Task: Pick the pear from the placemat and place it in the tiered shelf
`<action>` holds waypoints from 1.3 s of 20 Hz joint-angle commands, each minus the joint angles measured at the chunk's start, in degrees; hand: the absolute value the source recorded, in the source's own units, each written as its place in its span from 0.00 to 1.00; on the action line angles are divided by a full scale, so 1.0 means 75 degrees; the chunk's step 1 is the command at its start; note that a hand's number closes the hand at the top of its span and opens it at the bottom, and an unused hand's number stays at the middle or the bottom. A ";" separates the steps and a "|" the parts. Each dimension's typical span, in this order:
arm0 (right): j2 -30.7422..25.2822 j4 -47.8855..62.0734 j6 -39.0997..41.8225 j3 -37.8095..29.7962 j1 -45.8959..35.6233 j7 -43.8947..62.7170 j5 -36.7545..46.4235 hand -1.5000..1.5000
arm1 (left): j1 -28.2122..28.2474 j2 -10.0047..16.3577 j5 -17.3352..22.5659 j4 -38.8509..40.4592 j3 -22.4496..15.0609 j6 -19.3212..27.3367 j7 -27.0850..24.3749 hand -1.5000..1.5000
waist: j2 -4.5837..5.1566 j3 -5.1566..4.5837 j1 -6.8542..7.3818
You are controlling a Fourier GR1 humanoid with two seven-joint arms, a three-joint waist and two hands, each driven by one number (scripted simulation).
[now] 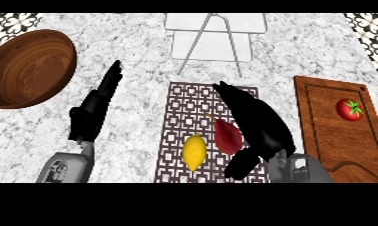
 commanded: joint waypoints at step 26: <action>0.1146 0.1853 0.0019 -0.0362 0.0296 -0.1218 0.2190 0.00 | -0.0005 -0.0443 -0.0520 0.0587 0.0582 -0.0443 -0.0564 0.50 | 0.0005 0.0000 -0.0006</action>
